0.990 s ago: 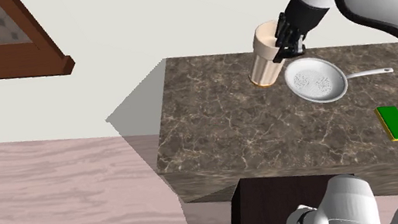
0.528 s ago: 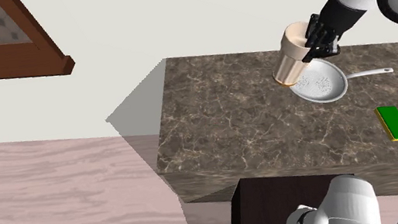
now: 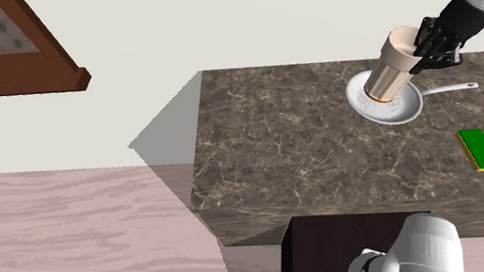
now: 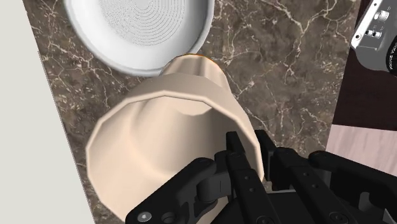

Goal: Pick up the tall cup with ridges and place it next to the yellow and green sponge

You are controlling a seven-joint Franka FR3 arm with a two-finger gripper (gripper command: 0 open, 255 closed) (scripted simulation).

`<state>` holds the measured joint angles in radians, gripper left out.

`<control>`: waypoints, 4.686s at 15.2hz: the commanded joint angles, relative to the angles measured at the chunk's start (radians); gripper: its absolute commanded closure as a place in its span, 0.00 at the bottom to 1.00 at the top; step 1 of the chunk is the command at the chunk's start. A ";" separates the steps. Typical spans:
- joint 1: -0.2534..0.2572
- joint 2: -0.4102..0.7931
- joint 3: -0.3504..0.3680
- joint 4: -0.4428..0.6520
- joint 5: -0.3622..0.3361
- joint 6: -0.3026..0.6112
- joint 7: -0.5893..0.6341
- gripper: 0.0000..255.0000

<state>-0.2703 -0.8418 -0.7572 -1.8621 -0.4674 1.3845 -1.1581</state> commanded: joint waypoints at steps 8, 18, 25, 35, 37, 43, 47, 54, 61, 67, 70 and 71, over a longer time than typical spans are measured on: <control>-0.024 -0.057 -0.144 0.074 -0.109 -0.036 -0.195 1.00; 0.036 -0.074 -0.347 0.272 -0.224 -0.075 -0.430 1.00; 0.158 -0.079 -0.517 0.501 -0.305 -0.114 -0.605 1.00; 0.454 -0.128 -0.767 0.968 -0.442 -0.194 -0.869 1.00; 0.416 -0.140 -0.755 0.907 -0.439 -0.165 -0.853 1.00; 0.334 -0.177 -0.737 0.761 -0.442 -0.089 -0.818 1.00; 0.293 -0.202 -0.734 0.684 -0.450 -0.044 -0.800 1.00; 0.278 -0.212 -0.734 0.655 -0.454 -0.026 -0.794 1.00; 0.279 -0.212 -0.734 0.655 -0.454 -0.026 -0.794 0.00; 0.385 -0.157 -0.753 0.868 -0.444 -0.142 -0.857 0.00; 0.385 -0.157 -0.753 0.868 -0.444 -0.142 -0.857 0.00; 0.385 -0.157 -0.753 0.868 -0.444 -0.142 -0.857 0.00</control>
<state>0.1139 -0.9990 -1.5101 -0.9959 -0.9115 1.2441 -2.0143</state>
